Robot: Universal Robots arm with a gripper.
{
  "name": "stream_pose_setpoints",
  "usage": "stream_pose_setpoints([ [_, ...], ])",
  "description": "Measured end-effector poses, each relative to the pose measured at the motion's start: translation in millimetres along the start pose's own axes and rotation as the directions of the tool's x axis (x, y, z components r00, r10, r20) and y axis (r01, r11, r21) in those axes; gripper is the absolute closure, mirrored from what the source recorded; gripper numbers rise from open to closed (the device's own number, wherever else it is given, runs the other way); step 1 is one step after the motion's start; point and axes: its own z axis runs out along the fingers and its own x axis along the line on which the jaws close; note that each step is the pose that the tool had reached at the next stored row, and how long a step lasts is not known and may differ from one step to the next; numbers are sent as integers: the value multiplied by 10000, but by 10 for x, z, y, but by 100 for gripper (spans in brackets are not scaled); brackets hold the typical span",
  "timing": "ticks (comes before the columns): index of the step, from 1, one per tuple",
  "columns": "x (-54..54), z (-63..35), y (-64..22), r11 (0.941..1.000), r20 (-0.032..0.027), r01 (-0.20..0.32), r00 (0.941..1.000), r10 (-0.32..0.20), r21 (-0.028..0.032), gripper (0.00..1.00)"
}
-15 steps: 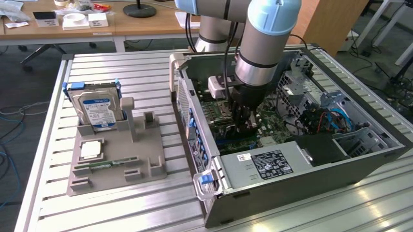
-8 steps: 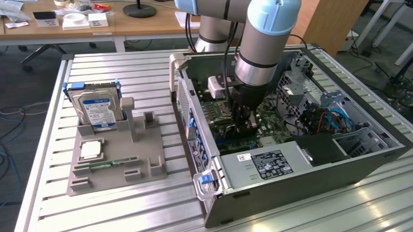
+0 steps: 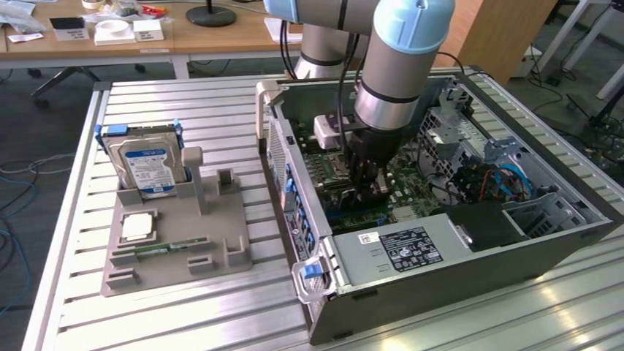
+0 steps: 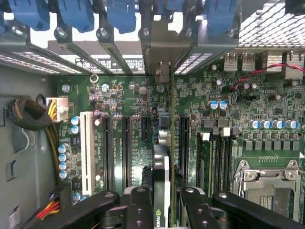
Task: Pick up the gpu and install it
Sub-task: 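Insert the gpu into the slot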
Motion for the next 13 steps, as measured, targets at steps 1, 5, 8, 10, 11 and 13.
stream_pose_setpoints([
  [1, 0, -1, 0, 10000, -6, 0, 10000, 0, 4, 67],
  [5, 1, -5, -2, 10000, -15, 4, 10000, -4, -1, 54],
  [8, 1, -7, -3, 10000, -15, 4, 10000, -4, -1, 54],
  [10, 1, -26, -3, 10000, -17, 5, 10000, -5, -2, 54],
  [11, 1, -44, -3, 10000, -16, 5, 10000, -5, -1, 54],
  [13, 0, -96, -3, 10000, -16, 4, 10000, -4, -1, 54],
])
